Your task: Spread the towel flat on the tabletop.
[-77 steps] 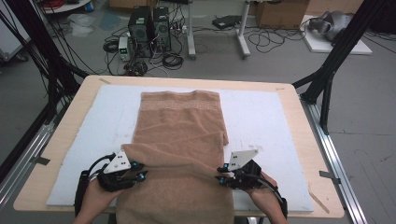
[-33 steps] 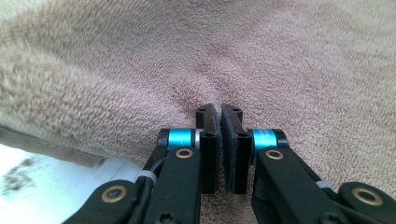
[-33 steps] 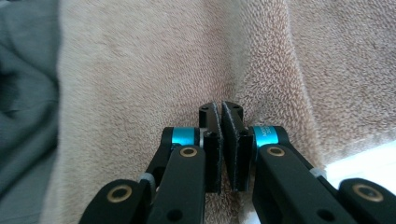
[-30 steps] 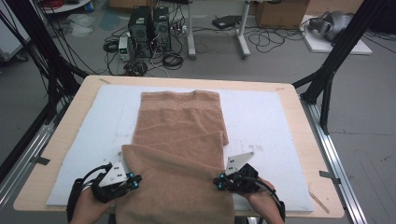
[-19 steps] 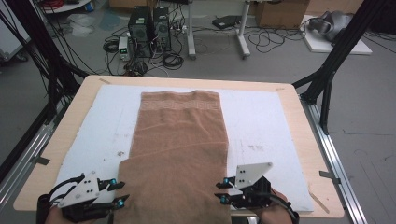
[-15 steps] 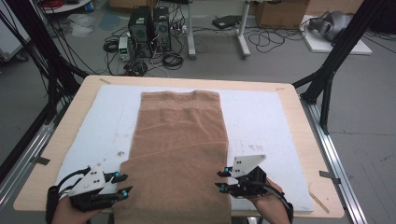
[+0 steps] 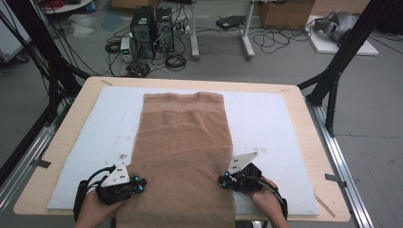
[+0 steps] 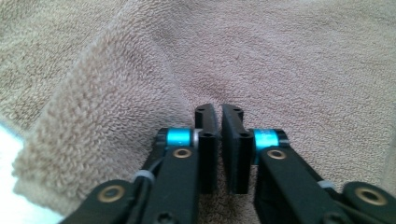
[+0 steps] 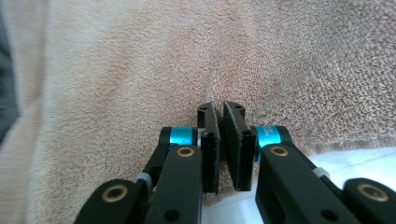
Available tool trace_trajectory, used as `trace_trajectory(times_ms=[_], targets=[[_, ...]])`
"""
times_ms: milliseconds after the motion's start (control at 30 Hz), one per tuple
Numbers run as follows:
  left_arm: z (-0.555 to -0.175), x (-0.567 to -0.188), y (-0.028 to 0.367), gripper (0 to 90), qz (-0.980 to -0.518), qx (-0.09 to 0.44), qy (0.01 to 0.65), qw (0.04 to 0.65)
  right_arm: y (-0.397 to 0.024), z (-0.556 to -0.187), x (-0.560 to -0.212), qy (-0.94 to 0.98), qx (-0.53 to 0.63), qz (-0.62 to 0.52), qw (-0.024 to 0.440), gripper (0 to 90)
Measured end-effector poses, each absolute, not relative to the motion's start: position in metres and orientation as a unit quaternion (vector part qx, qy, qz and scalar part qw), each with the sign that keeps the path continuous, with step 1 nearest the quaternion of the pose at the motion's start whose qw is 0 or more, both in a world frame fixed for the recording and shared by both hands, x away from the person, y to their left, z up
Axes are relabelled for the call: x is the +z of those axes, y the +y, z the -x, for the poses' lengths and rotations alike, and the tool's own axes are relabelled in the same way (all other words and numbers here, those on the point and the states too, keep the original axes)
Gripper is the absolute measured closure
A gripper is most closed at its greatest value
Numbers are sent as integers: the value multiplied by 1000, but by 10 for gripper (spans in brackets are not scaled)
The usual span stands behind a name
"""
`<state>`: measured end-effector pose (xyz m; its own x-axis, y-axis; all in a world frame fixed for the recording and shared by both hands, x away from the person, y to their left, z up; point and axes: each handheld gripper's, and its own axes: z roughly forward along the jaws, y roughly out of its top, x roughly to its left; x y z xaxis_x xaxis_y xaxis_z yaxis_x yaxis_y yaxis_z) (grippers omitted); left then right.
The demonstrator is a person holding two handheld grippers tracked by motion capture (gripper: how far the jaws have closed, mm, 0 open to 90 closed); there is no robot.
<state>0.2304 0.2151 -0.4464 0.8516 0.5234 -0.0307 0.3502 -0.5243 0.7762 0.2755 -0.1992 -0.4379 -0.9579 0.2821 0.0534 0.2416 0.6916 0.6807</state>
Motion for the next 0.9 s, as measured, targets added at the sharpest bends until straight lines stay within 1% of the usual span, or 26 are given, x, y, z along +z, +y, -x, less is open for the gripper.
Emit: trace_trajectory(times_ms=[33, 100, 200, 233, 267, 300, 333, 400, 433, 567, 733, 767, 833, 900], targets=[[-230, -445, 216, 867, -868, 97, 250, 417, -200, -275, -437, 919, 368, -141, 19, 859], [-225, -440, 217, 868, -867, 92, 245, 424, -202, -271, -433, 918, 370, -142, 18, 858], [-203, -422, 220, 866, -857, 81, 225, 456, -207, -254, -417, 914, 386, -127, 18, 850], [-195, -416, 221, 858, -853, 82, 216, 467, -209, -246, -411, 912, 392, -117, 14, 831], [-189, -410, 223, 826, -849, 89, 212, 475, -210, -239, -405, 913, 392, -109, 13, 801], [-186, -406, 225, 720, -846, 94, 216, 478, -211, -232, -399, 914, 392, -107, 20, 758], [-186, -402, 226, 626, -846, 95, 220, 476, -213, -229, -394, 913, 394, -105, 29, 746], [-192, -400, 228, 594, -848, 114, 224, 467, -215, -229, -389, 912, 394, -108, 40, 705], [-196, -401, 228, 582, -847, 115, 229, 465, -216, -233, -388, 911, 393, -116, 48, 683], [-216, -413, 228, 583, -846, 133, 255, 449, -213, -254, -399, 914, 375, -141, 61, 637], [-236, -436, 226, 614, -853, 136, 284, 416, -215, -279, -421, 909, 373, -178, 56, 634], [-237, -440, 226, 630, -855, 133, 286, 412, -215, -282, -424, 909, 371, -182, 55, 633], [-234, -446, 226, 689, -858, 133, 283, 408, -215, -286, -430, 912, 363, -184, 52, 632], [-230, -447, 227, 736, -853, 138, 281, 417, -213, -286, -435, 918, 350, -179, 49, 668]])
